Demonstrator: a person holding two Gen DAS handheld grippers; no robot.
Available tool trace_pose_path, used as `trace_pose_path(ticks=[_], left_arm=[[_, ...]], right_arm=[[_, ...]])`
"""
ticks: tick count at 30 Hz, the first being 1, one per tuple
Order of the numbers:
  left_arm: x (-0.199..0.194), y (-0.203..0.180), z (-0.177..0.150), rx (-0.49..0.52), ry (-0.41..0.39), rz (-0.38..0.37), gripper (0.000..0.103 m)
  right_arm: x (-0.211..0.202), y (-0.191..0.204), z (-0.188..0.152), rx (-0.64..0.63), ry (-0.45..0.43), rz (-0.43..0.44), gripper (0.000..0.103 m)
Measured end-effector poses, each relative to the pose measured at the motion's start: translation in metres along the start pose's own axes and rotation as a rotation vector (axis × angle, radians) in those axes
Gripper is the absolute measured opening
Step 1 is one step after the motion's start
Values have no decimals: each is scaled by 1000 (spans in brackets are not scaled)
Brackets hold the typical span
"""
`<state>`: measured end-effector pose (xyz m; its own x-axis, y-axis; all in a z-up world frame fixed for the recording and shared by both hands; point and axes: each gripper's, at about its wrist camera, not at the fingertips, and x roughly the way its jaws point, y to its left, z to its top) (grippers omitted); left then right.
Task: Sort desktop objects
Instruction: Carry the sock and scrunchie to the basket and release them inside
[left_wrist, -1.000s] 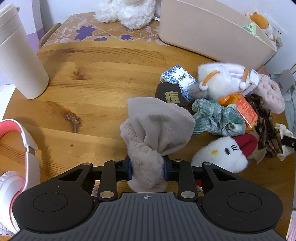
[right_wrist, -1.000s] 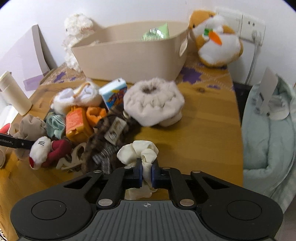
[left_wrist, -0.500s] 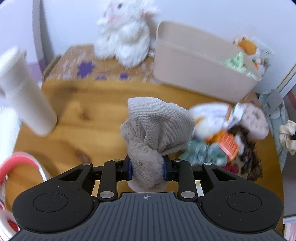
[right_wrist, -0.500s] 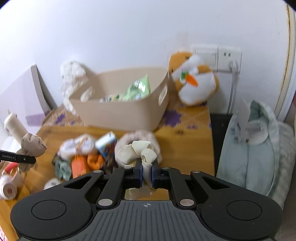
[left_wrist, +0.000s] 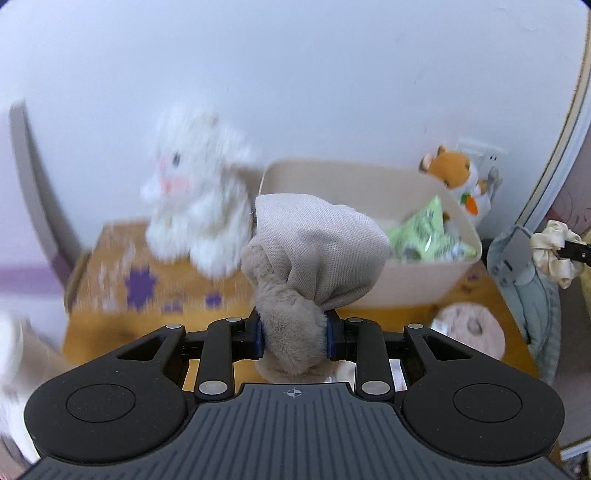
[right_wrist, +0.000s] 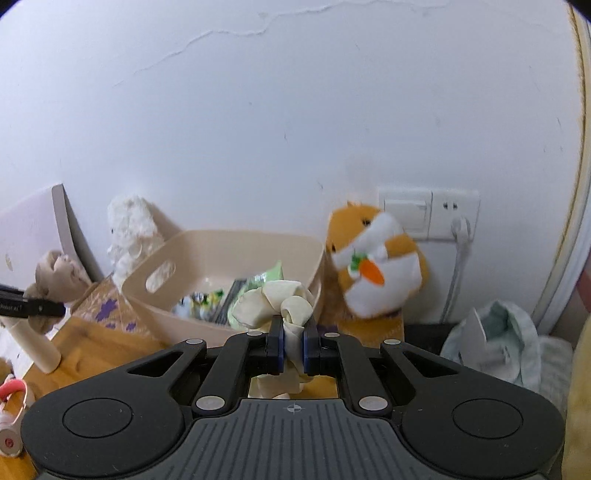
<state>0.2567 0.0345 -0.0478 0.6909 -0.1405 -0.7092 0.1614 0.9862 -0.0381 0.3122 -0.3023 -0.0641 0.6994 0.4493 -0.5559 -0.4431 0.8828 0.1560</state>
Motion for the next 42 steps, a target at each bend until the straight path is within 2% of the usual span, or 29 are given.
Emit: trace_pose_path(ticks=[8, 11, 16, 22, 29, 31, 32, 34, 36, 40, 42], left_arm=[[22, -22, 64, 16, -75, -16, 29], [37, -30, 83, -3, -65, -33, 30], [72, -42, 106, 20, -32, 3, 30], [114, -43, 114, -52, 48, 42, 30], [141, -49, 109, -40, 110, 68, 32], [145, -50, 109, -51, 124, 63, 43], [144, -49, 108, -53, 127, 55, 47], [141, -51, 108, -52, 109, 34, 68], [136, -54, 108, -44, 80, 30, 77], [132, -55, 109, -36, 71, 27, 79], [127, -53, 107, -40, 70, 10, 79]], right_arm=[[27, 7, 38, 5, -50, 24, 11], [41, 13, 52, -39, -57, 33, 11], [72, 25, 70, -116, -44, 44, 11], [110, 34, 70, -70, -1, 44, 12], [144, 40, 58, 10, 70, 38, 12], [149, 42, 55, 12, 88, 31, 21], [151, 42, 54, 19, 96, 28, 36], [153, 40, 51, 29, 93, 49, 47], [152, 40, 49, 21, 84, 44, 68], [145, 35, 46, 27, 76, 26, 75], [137, 29, 44, 58, 71, 27, 85]])
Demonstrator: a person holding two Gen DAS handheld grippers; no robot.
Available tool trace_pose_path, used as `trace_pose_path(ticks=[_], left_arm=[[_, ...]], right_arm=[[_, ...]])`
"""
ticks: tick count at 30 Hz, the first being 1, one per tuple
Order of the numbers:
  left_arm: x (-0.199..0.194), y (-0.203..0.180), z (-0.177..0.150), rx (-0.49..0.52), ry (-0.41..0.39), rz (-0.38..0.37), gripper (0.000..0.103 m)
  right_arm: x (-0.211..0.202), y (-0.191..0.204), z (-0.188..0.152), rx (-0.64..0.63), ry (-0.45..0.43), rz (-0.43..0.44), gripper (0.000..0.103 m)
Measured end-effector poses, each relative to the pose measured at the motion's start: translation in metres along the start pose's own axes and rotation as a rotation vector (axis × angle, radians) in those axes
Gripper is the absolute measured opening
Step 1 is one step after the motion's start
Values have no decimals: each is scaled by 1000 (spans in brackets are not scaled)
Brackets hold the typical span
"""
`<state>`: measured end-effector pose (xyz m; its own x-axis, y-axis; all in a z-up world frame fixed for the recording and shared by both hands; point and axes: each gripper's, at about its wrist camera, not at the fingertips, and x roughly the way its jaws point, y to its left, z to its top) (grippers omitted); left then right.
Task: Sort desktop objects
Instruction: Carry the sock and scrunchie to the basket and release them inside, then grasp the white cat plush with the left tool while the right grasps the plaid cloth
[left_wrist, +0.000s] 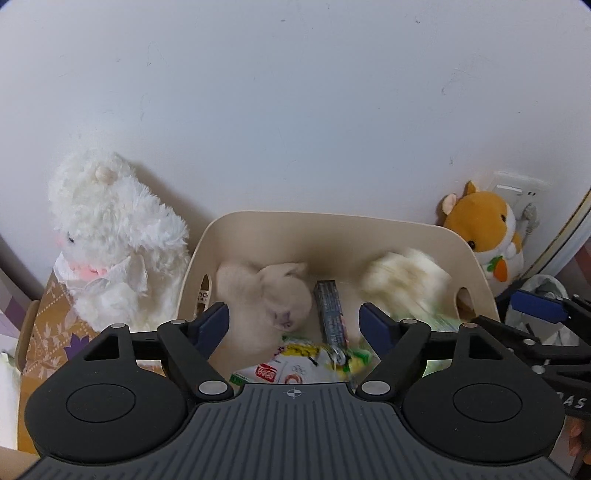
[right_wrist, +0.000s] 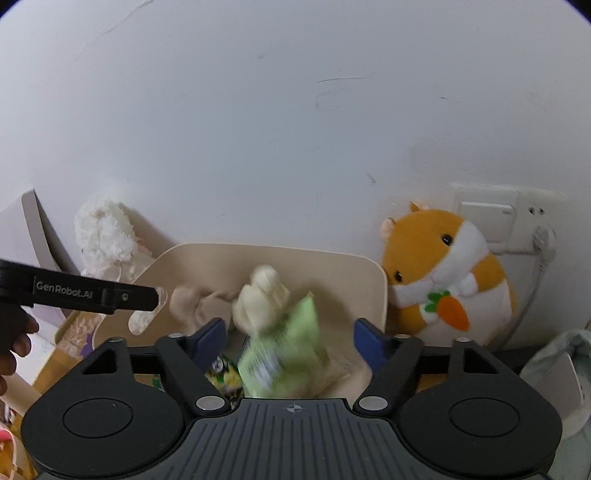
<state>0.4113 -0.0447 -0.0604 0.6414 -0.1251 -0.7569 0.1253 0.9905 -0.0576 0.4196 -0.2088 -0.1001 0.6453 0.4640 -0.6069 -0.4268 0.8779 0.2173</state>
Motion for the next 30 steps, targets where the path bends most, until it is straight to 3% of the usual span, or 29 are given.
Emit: trace_pose_path(ticks=[3, 8, 13, 19, 25, 30], left_arm=[[-7, 3, -8, 8, 1, -26, 79], [-19, 8, -34, 8, 30, -61, 79], [-27, 7, -64, 68, 54, -49, 79], [-28, 16, -101, 39, 123, -61, 79], [-40, 24, -139, 73, 179, -74, 79], [-55, 21, -170, 188, 226, -119, 79]], right_arm=[[-15, -8, -9, 32, -7, 8, 97], [-37, -28, -36, 61, 24, 16, 103], [-53, -50, -65, 113, 79, -22, 103], [-69, -69, -100, 174, 147, -57, 103], [-77, -70, -134, 175, 225, -51, 103], [-76, -61, -154, 168, 297, -14, 103]])
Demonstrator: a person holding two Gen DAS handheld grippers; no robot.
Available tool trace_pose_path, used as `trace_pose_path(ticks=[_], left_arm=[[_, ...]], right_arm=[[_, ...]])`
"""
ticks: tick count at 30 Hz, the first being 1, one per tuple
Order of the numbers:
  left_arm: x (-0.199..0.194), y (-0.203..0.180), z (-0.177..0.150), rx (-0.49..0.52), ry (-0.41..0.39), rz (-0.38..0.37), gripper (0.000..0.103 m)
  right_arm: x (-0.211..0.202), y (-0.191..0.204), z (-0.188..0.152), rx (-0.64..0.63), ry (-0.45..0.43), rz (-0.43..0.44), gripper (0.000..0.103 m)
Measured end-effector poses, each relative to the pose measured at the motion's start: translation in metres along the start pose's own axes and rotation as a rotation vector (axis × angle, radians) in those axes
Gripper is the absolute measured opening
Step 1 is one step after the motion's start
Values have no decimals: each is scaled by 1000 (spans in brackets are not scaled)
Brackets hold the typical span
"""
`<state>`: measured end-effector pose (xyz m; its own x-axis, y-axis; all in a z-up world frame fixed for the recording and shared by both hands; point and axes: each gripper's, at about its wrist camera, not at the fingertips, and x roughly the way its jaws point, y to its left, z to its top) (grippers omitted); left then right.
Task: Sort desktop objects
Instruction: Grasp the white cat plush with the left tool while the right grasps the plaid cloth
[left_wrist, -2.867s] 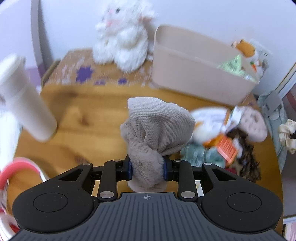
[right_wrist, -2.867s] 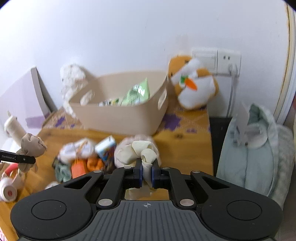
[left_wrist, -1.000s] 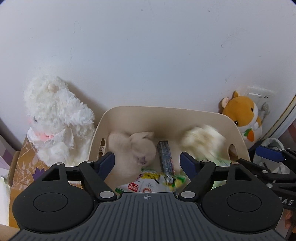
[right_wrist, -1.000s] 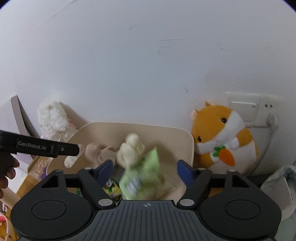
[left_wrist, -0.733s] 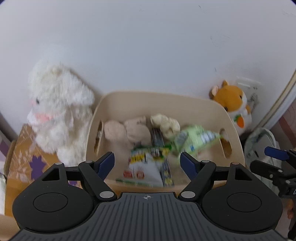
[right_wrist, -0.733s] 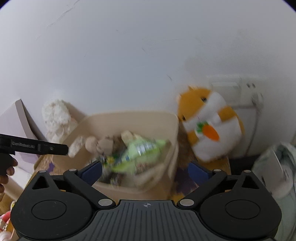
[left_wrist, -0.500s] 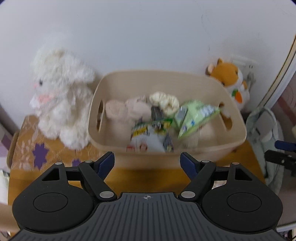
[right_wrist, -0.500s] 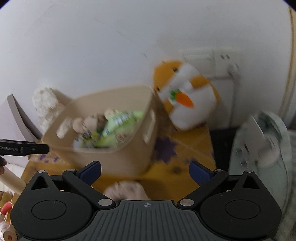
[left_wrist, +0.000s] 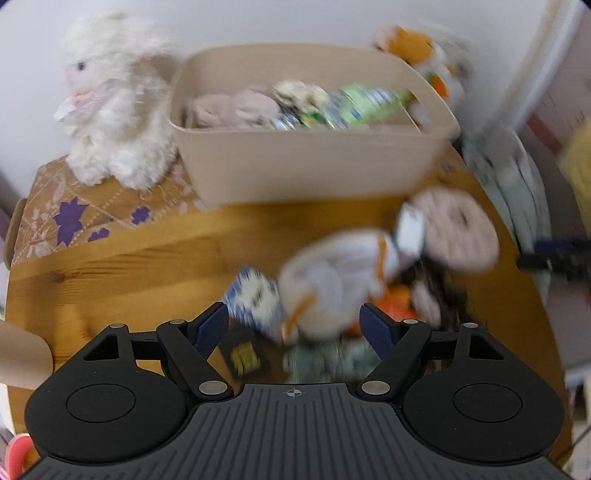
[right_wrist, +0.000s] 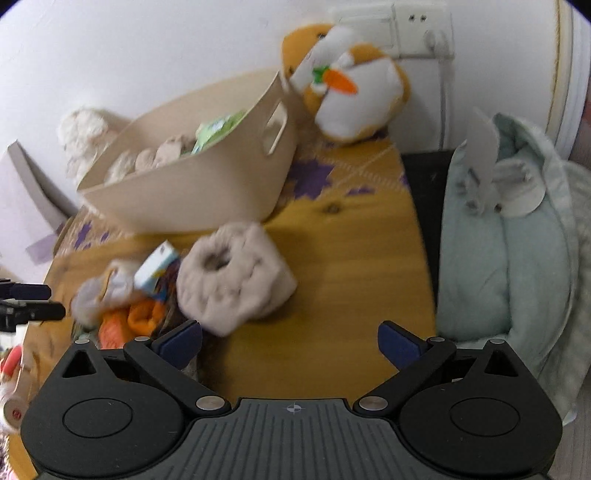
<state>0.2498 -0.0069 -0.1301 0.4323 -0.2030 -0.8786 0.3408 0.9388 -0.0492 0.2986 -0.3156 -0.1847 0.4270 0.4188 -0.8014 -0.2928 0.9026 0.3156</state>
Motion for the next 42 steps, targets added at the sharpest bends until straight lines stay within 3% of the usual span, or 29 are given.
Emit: trace_pose_path(ticks=[5, 10, 15, 21, 27, 30, 37, 42], left_arm=[[-3, -17, -30, 177, 60, -25, 79], [5, -31, -54, 293, 116, -32, 79], [12, -39, -60, 318, 137, -64, 83], [27, -47, -64, 325, 164, -60, 83], [44, -52, -68, 328, 197, -40, 82], [51, -52, -71, 331, 215, -23, 63], [48, -45, -74, 309, 209, -32, 50], [42, -42, -78, 297, 197, -42, 44]], right_arm=[[9, 22, -8, -76, 51, 28, 103], [23, 56, -14, -237, 106, 35, 103], [32, 84, -23, -385, 125, 40, 103], [43, 90, -20, -341, 97, 2, 103], [61, 95, -21, -346, 147, -61, 97], [64, 97, -22, -339, 153, -59, 82], [62, 97, -26, -345, 154, -26, 38], [56, 93, -27, -348, 165, -15, 30]])
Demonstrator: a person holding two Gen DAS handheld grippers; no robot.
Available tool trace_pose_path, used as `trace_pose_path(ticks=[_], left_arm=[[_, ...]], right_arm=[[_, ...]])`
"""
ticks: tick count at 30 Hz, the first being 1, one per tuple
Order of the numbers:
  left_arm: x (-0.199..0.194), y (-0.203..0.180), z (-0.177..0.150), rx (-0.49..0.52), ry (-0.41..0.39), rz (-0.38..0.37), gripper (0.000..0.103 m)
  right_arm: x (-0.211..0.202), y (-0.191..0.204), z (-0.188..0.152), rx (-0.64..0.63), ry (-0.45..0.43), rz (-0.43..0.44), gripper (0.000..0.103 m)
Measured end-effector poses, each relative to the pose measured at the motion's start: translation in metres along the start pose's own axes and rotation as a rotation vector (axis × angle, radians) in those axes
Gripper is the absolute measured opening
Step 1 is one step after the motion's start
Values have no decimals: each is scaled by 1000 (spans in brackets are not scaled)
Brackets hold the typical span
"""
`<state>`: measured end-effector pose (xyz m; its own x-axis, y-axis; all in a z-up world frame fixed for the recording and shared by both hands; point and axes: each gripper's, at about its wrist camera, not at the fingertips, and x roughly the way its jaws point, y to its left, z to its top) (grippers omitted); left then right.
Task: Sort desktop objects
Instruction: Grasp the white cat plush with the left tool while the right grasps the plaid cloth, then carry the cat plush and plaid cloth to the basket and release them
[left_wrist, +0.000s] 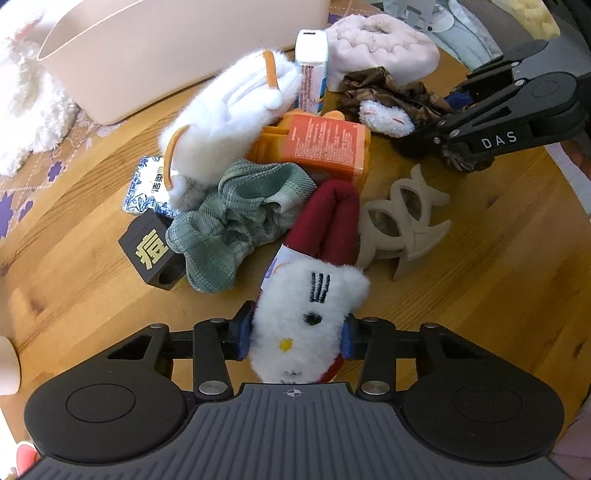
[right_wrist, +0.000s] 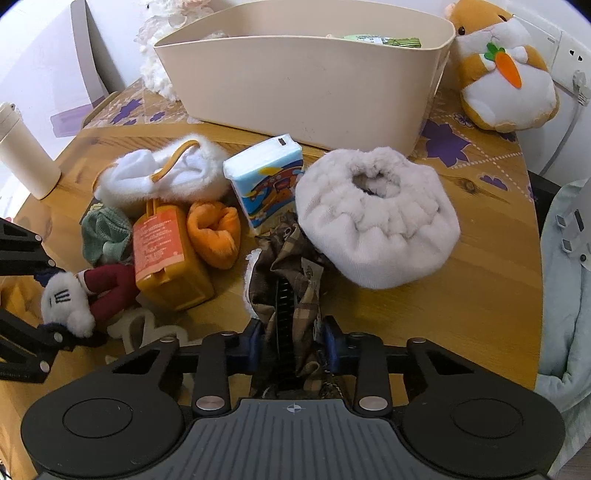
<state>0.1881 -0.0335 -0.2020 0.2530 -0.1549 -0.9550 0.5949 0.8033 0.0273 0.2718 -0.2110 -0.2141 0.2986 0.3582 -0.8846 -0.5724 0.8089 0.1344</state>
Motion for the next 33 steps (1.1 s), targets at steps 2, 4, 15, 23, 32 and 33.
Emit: trace_pose_path(ticks=[2, 4, 15, 23, 32, 33], left_arm=[[-3, -1, -1, -8, -11, -14, 43], [-7, -3, -2, -9, -24, -25, 42], [-38, -9, -11, 1, -86, -62, 42], [-59, 14, -10, -40, -133, -30, 42], [-86, 47, 20, -46, -236, 33, 42], [-90, 50, 25, -46, -250, 44, 42]], right_arm=[[-3, -1, -2, -1, 2, 13, 29], [-8, -2, -6, -3, -1, 25, 29], [-56, -13, -22, 59, -82, 87, 29], [-85, -41, -20, 125, -159, 17, 29], [-113, -73, 5, 194, -263, -30, 29], [-116, -74, 9, 198, -276, -35, 29]])
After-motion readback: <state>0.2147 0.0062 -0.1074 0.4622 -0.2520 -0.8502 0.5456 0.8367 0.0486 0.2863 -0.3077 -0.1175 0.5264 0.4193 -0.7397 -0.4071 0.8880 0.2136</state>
